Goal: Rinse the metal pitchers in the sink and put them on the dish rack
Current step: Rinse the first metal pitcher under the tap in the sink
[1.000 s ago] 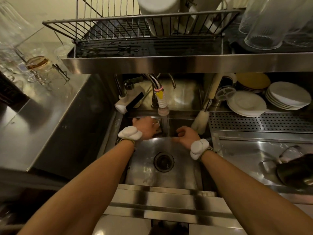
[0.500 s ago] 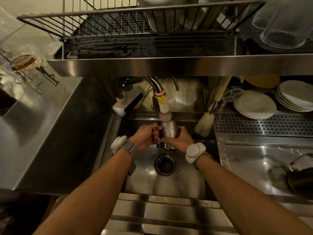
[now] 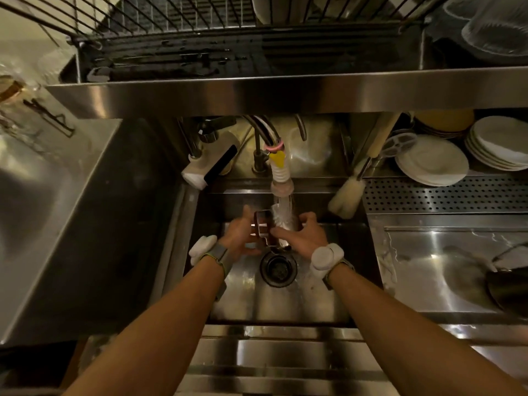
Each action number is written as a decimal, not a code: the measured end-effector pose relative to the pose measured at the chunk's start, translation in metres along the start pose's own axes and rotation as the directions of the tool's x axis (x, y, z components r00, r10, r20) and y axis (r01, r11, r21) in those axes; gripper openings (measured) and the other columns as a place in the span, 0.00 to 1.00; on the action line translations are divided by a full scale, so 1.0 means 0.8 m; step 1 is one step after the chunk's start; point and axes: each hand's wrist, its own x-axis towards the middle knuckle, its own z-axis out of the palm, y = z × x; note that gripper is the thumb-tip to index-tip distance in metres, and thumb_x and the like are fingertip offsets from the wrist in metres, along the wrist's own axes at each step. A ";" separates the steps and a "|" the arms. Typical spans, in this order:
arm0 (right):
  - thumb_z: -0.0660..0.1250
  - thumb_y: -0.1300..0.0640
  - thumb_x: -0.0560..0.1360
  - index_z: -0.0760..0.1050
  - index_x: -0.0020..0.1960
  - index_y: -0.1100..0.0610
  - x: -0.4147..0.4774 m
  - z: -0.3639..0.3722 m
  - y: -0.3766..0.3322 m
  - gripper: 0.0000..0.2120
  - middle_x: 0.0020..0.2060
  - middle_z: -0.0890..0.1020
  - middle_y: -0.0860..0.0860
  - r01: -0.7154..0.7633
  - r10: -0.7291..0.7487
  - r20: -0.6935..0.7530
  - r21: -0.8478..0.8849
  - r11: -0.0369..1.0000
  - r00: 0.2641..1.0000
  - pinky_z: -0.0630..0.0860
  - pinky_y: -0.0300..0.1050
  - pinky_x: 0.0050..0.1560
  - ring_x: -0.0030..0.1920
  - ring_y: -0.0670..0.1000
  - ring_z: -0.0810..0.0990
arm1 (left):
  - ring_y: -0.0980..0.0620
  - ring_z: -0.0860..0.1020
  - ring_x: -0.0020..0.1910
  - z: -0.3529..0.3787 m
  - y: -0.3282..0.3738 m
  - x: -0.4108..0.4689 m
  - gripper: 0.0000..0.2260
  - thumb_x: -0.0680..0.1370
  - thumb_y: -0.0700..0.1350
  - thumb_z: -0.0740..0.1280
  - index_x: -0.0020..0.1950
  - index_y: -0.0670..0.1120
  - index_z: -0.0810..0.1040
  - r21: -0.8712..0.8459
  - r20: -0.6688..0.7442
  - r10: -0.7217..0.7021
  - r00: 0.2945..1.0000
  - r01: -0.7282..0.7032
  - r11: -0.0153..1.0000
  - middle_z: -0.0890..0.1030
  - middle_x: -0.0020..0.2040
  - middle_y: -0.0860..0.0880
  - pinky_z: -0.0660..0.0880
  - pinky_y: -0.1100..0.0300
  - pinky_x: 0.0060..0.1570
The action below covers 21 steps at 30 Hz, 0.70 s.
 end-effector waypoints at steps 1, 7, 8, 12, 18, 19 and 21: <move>0.74 0.42 0.66 0.61 0.68 0.55 -0.001 -0.001 0.002 0.38 0.56 0.74 0.51 -0.036 0.035 0.022 0.064 0.997 0.999 0.75 0.45 0.50 0.51 0.52 0.76 | 0.45 0.79 0.44 -0.001 -0.001 0.001 0.25 0.80 0.62 0.49 0.49 0.45 0.78 0.005 0.027 -0.011 1.000 0.011 1.000 0.81 0.44 0.44 0.76 0.47 0.49; 0.67 0.45 0.73 0.69 0.65 0.58 0.000 0.000 -0.003 0.26 0.57 0.77 0.57 -0.231 0.183 0.164 0.348 0.909 0.969 0.82 0.52 0.41 0.53 0.58 0.80 | 0.49 0.79 0.45 0.019 -0.008 -0.005 0.17 0.78 0.57 0.60 0.57 0.47 0.78 0.198 0.215 -0.029 0.976 -0.014 0.980 0.81 0.48 0.46 0.76 0.56 0.40; 0.67 0.46 0.74 0.70 0.63 0.58 0.001 0.001 -0.002 0.23 0.56 0.77 0.57 -0.240 0.186 0.180 0.353 0.904 0.966 0.82 0.54 0.43 0.53 0.59 0.79 | 0.50 0.79 0.42 0.022 -0.007 -0.006 0.14 0.78 0.54 0.61 0.55 0.46 0.78 0.205 0.215 -0.006 0.977 -0.039 0.978 0.81 0.47 0.46 0.75 0.58 0.38; 0.64 0.50 0.76 0.71 0.63 0.57 0.003 -0.001 0.003 0.18 0.58 0.76 0.57 -0.274 0.209 0.213 0.349 0.896 0.954 0.80 0.59 0.50 0.54 0.59 0.78 | 0.54 0.80 0.33 0.024 -0.010 -0.003 0.09 0.77 0.47 0.66 0.50 0.43 0.79 0.200 0.197 0.095 0.976 -0.135 0.970 0.81 0.40 0.46 0.75 0.63 0.33; 0.62 0.49 0.77 0.67 0.67 0.57 0.011 0.005 -0.004 0.22 0.57 0.75 0.56 -0.226 0.168 0.188 0.347 0.910 0.968 0.81 0.55 0.46 0.49 0.55 0.77 | 0.47 0.80 0.42 0.021 0.005 -0.006 0.13 0.76 0.51 0.67 0.53 0.42 0.79 0.269 0.137 0.118 0.984 -0.152 0.951 0.81 0.46 0.43 0.76 0.58 0.42; 0.62 0.48 0.77 0.68 0.66 0.57 0.012 0.005 -0.007 0.21 0.56 0.75 0.56 -0.233 0.178 0.180 0.352 0.907 0.967 0.81 0.53 0.43 0.50 0.56 0.77 | 0.46 0.80 0.45 0.022 0.009 -0.007 0.16 0.76 0.52 0.66 0.56 0.41 0.79 0.277 0.112 0.111 0.987 -0.139 0.951 0.81 0.47 0.42 0.76 0.57 0.42; 0.62 0.47 0.77 0.72 0.61 0.57 0.015 0.004 -0.013 0.18 0.56 0.76 0.57 -0.257 0.200 0.186 0.365 0.895 0.962 0.80 0.51 0.40 0.52 0.57 0.77 | 0.46 0.79 0.44 0.023 0.015 -0.013 0.17 0.77 0.53 0.64 0.56 0.42 0.78 0.259 0.097 0.076 0.992 -0.099 0.961 0.80 0.47 0.43 0.77 0.57 0.39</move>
